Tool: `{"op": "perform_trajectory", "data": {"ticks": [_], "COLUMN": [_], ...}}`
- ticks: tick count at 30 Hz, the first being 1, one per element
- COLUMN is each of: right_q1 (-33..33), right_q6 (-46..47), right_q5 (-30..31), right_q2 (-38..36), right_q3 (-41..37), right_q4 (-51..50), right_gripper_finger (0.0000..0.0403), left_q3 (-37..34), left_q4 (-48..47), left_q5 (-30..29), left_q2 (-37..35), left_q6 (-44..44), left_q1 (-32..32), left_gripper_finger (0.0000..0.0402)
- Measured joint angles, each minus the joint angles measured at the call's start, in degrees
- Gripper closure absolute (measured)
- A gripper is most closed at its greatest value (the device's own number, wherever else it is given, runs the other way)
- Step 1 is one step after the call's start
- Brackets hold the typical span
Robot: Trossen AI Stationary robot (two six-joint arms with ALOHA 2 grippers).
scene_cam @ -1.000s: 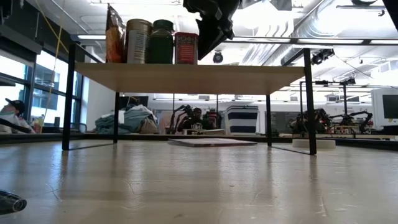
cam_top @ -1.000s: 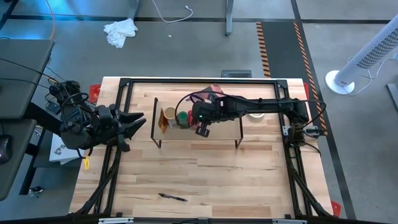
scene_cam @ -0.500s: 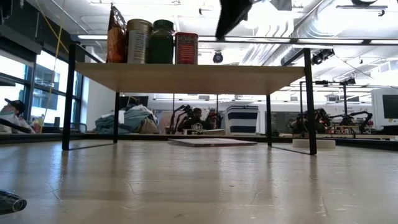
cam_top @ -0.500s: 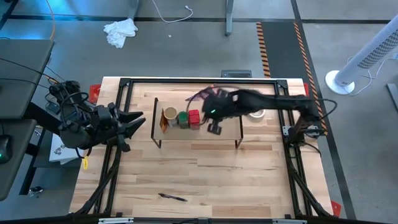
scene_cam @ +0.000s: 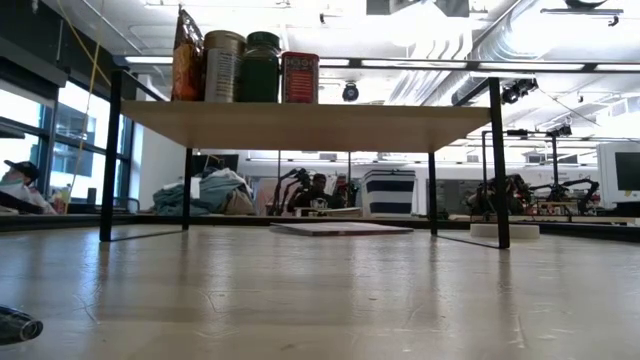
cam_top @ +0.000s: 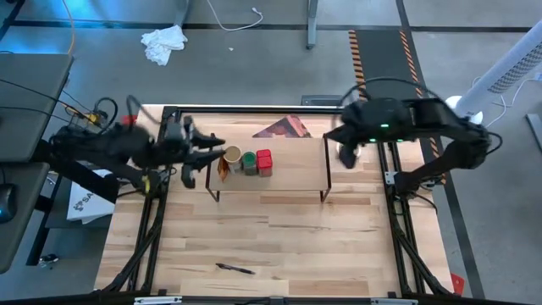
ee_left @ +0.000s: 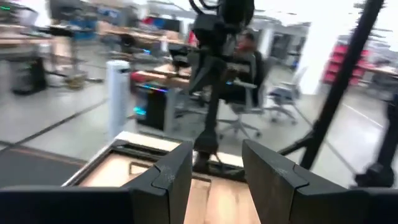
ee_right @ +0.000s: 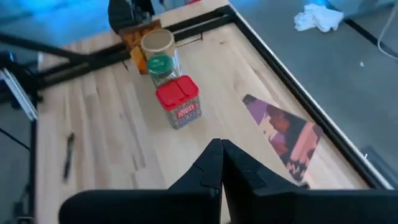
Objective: Shelf spices
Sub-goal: Return to Home Position
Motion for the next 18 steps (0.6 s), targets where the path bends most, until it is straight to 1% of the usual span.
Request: {"op": "perform_trajectory", "data": {"ticks": [2, 3, 5, 7, 9, 11, 14, 16, 18], "right_q1": [1.7, 2.8, 5.9, 9.5, 13.1, 16.5, 20.8, 22.9, 24.4], "right_q6": [3.7, 5.5, 9.0, 12.4, 15.3, 17.9, 21.3, 23.7, 26.3], "right_q5": [1.9, 3.1, 6.6, 10.9, 15.6, 20.4, 26.6, 28.9, 29.9], "right_q2": [-2.4, -3.5, -5.6, -7.3, -8.7, -9.5, -9.9, -9.9, -9.9], "right_q3": [0.0, 0.0, 0.0, 0.0, 0.0, 0.0, 0.0, 0.0, 0.0], "right_q4": [-2.2, -3.3, -4.9, -6.0, -6.4, -7.2, -8.3, -9.6, -11.3], "right_gripper_finger": [0.0403, 0.0403, 0.0403, 0.0403, 0.0403, 0.0403, 0.0403, 0.0403, 0.0403], "left_q3": [0.0, 0.0, 0.0, 0.0, -1.5, -6.2, -17.3, -25.5, -32.2], "left_q4": [-1.0, -2.1, -4.3, -4.9, -3.1, 1.5, 13.2, 23.2, 31.0], "left_q5": [9.0, 12.5, 17.2, 20.1, 20.8, 20.3, 18.2, 16.8, 15.4], "left_q2": [0.1, 0.1, -0.5, -1.4, -2.8, -5.2, -9.7, -12.7, -15.4], "left_q6": [-1.0, -1.6, -2.9, -3.7, -4.0, -5.1, -9.2, -12.0, -14.2], "left_q1": [6.3, 9.0, 13.0, 15.0, 15.5, 15.3, 14.4, 13.8, 13.5], "left_gripper_finger": [0.0264, 0.0264, 0.0264, 0.0264, 0.0264, 0.0264, 0.0264, 0.0264, 0.0264]}}
